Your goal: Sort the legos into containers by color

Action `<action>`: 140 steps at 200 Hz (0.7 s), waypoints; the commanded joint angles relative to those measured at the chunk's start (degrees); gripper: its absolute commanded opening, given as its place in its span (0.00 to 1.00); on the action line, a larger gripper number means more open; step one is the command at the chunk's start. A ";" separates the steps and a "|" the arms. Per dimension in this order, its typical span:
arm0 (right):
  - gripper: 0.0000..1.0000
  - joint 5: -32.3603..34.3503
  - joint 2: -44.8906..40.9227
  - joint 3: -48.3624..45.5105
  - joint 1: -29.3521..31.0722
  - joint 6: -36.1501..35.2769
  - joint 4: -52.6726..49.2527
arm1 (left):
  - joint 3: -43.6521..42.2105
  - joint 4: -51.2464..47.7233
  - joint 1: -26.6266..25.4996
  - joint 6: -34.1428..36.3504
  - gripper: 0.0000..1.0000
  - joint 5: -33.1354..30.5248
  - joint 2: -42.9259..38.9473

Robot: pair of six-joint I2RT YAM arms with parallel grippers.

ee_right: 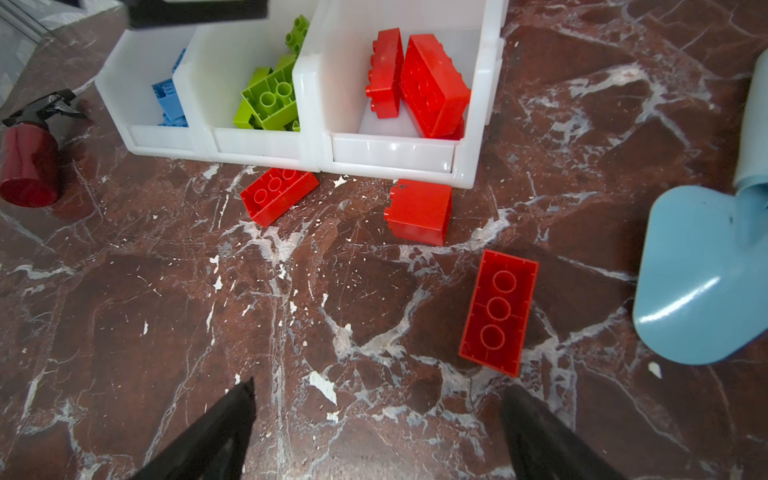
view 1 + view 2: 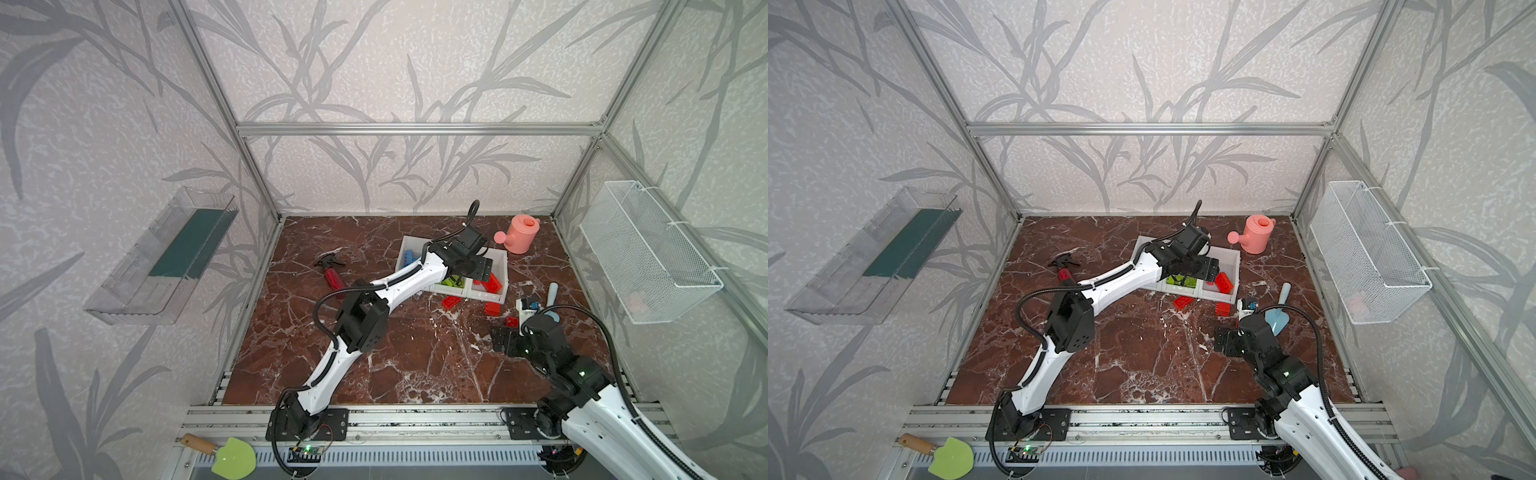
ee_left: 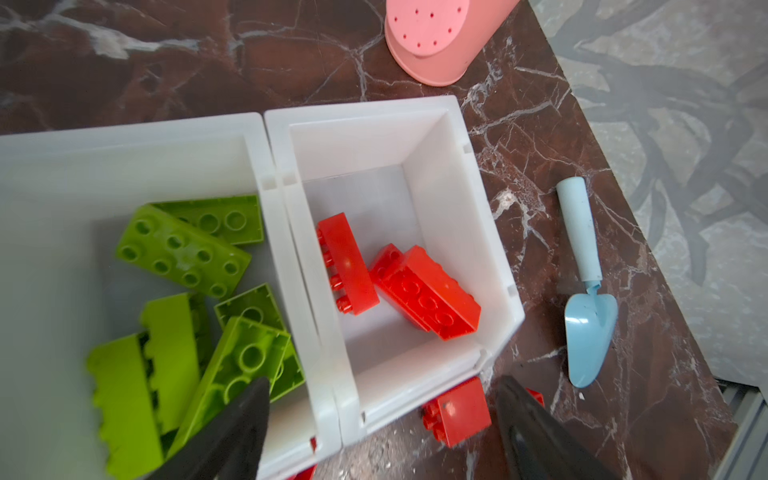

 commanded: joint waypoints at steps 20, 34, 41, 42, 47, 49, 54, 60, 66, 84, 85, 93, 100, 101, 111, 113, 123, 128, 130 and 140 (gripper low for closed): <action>0.92 3.31 9.02 4.05 0.12 0.42 0.66 | -16.55 11.87 -0.01 -1.49 0.85 -4.97 -16.79; 0.92 4.29 12.88 4.91 0.11 0.45 1.89 | -23.46 14.34 -0.01 -2.59 0.85 -5.98 -21.69; 0.92 4.82 14.73 5.20 0.13 0.33 2.71 | -26.94 15.61 -0.01 -3.05 0.85 -6.28 -24.16; 0.92 4.87 15.02 5.26 0.13 0.33 2.88 | -27.50 15.84 -0.01 -3.11 0.85 -6.38 -24.52; 0.92 5.19 16.26 5.46 0.09 0.33 3.51 | -30.09 16.69 0.00 -3.49 0.85 -6.67 -26.24; 0.92 5.42 16.61 5.55 0.06 0.33 3.86 | -30.96 17.18 -0.01 -3.64 0.85 -6.87 -26.91; 0.92 5.57 18.04 5.66 0.05 0.34 4.58 | -33.51 18.15 -0.01 -4.08 0.85 -7.23 -28.64; 0.92 5.91 19.58 5.96 0.05 0.34 5.60 | -36.26 18.93 -0.01 -4.50 0.85 -7.68 -30.56; 0.93 6.17 21.21 6.24 0.05 0.33 6.72 | -38.83 19.68 -0.01 -4.80 0.85 -8.19 -32.36; 0.94 7.80 25.94 7.43 -0.04 0.27 9.58 | -46.50 21.92 -0.13 -6.38 0.85 -9.13 -37.29; 0.94 7.85 26.21 7.47 -0.04 0.30 9.65 | -46.99 22.08 -0.11 -6.44 0.85 -9.16 -37.50; 0.94 8.33 28.24 8.04 -0.28 0.38 11.13 | -50.22 23.02 -0.05 -7.21 0.85 -9.54 -39.28; 0.93 8.44 30.04 8.59 -0.54 0.33 12.35 | -52.92 23.77 -0.09 -7.76 0.85 -9.87 -41.03; 0.93 8.47 30.19 8.71 -0.56 0.38 12.44 | -53.28 23.84 -0.10 -7.79 0.85 -9.93 -41.17; 0.92 8.55 32.87 9.62 -1.15 0.64 13.88 | -56.58 24.31 -0.10 -8.53 0.85 -10.50 -43.10; 0.92 8.52 33.42 9.80 -1.22 0.78 14.10 | -57.18 24.34 -0.16 -8.66 0.84 -10.71 -43.45; 0.91 8.42 36.01 10.69 -2.05 1.35 15.33 | -60.07 24.63 -0.17 -9.25 0.85 -11.16 -45.22; 0.91 8.42 37.24 11.20 -2.26 1.63 15.99 | -61.61 24.82 -0.18 -9.54 0.84 -11.34 -46.27; 0.91 8.44 37.81 11.38 -2.37 1.71 16.37 | -62.20 24.93 -0.18 -9.68 0.84 -11.42 -46.58; 0.91 8.30 40.43 12.15 -2.81 2.15 17.80 | -64.73 25.05 -0.18 -10.34 0.84 -11.82 -48.24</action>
